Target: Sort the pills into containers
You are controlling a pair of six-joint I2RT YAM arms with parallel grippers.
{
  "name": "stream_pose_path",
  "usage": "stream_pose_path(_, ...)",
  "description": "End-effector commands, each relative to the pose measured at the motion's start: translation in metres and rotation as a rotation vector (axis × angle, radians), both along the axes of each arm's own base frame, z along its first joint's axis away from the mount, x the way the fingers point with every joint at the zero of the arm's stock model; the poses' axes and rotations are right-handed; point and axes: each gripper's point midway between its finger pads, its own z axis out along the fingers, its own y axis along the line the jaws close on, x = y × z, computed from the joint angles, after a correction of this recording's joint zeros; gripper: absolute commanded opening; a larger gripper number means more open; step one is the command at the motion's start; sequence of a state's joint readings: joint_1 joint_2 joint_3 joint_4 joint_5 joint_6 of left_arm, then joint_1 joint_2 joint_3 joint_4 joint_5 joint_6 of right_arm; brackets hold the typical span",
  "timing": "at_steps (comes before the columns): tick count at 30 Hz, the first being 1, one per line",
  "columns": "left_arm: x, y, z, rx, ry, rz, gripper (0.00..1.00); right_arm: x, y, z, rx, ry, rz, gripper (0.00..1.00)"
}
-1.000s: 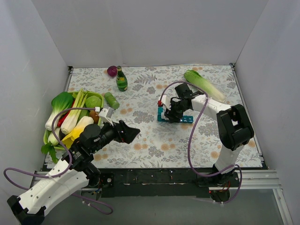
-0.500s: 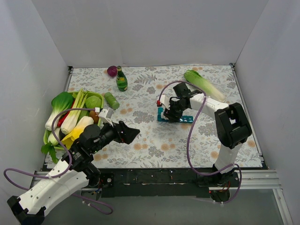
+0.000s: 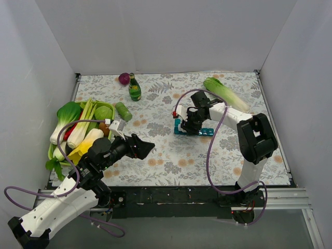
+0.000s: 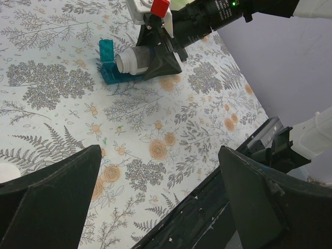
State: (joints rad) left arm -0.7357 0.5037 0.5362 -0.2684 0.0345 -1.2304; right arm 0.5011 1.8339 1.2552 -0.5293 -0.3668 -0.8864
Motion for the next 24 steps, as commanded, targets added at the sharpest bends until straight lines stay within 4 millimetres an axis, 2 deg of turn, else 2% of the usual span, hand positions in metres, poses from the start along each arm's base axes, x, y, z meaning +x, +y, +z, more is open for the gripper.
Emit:
stream_pose_path(1, 0.0006, 0.0004, 0.0017, 0.001, -0.018, -0.002, 0.97, 0.0064, 0.0079, 0.0132, 0.010, -0.033, 0.025, 0.05)
stream_pose_path(24, -0.0006, -0.0002, 0.0024, -0.017, -0.017, -0.004, 0.97, 0.0079, 0.0047, 0.0129, -0.037, -0.036, 0.032, 0.05)
